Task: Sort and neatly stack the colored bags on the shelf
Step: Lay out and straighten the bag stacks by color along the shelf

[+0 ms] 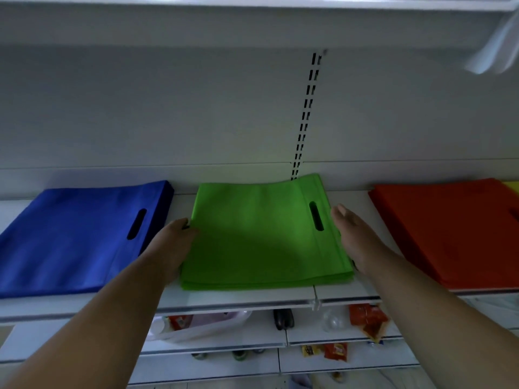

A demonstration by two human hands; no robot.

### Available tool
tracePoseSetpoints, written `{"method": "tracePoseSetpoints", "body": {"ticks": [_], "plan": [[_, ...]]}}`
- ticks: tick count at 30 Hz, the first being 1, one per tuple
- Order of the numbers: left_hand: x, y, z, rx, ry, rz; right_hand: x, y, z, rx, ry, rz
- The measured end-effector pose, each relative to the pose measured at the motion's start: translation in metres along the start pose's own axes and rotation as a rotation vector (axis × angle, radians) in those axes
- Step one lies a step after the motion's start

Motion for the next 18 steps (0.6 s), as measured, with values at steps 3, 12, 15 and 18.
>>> {"method": "tracePoseSetpoints", "body": {"ticks": [3,12,15,18], "plan": [[-0.011,0.011,0.004,-0.034,0.006,0.048,0.011,0.018,0.005,-0.067,-0.016,-0.023],[-0.037,0.040,-0.007,0.035,-0.014,0.147,0.030,0.047,0.001,-0.011,0.049,-0.107],[-0.053,0.054,-0.006,0.052,0.000,0.180,0.044,0.061,0.002,0.025,0.083,-0.109],[-0.053,0.058,-0.005,0.030,0.002,0.180,0.048,0.065,0.008,0.014,0.138,-0.131]]}}
Point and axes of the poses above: each hand's wrist, its own y-axis away from the middle knuckle, its own z-axis out of the palm, x = y × z, the point moved 1 cm from there along -y, towards the middle knuckle, and after that the axes turned 12 degrees about z, right-handed, at the moved point
